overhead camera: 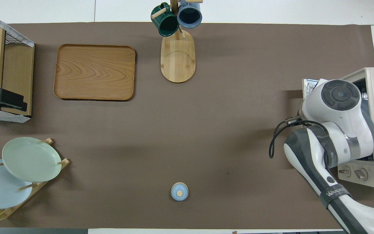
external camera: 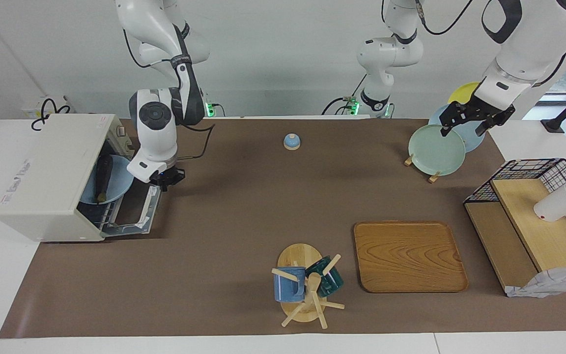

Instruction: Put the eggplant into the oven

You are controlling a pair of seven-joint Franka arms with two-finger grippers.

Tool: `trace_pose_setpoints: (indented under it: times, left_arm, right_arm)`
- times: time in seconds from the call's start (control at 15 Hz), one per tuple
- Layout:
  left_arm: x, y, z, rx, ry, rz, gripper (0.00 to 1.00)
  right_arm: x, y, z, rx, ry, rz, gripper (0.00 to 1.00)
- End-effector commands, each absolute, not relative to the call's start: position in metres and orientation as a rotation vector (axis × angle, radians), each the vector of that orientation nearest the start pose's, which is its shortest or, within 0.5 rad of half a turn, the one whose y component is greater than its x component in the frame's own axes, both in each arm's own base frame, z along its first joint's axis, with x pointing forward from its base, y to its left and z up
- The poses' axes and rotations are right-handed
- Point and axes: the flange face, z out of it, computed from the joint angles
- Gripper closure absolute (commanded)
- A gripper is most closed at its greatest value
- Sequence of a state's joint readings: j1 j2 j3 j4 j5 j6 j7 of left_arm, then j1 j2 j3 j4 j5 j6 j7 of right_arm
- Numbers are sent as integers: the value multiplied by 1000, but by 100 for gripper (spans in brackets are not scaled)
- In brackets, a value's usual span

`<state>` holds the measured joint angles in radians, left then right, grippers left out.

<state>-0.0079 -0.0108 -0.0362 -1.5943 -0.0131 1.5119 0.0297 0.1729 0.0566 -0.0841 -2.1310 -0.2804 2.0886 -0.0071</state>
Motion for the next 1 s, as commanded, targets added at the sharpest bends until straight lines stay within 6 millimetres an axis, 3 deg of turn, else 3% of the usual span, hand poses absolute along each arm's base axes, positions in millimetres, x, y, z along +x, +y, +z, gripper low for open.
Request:
trace_pose_setpoints:
  times: [0.0, 0.2, 0.6, 0.67, 0.87, 0.93]
  left_arm:
    - [535, -23, 616, -3157, 107, 126, 0]
    - [535, -23, 617, -3157, 107, 124, 0]
    - [535, -23, 616, -3157, 107, 126, 0]
    - [535, -23, 616, -3157, 107, 126, 0]
    - [535, -23, 617, -3157, 107, 124, 0]
    - [535, -23, 617, -3157, 107, 124, 0]
  right_arm:
    - [552, -35, 411, -3382, -477, 141, 100]
    - [545, -62, 427, -3345, -474, 136, 100]
    - [525, -83, 462, -3318, -441, 171, 100]
    - [524, -83, 473, -3316, -424, 184, 100]
    - [533, -74, 533, -3222, -307, 213, 100]
    - [535, -72, 551, -3220, -302, 222, 94]
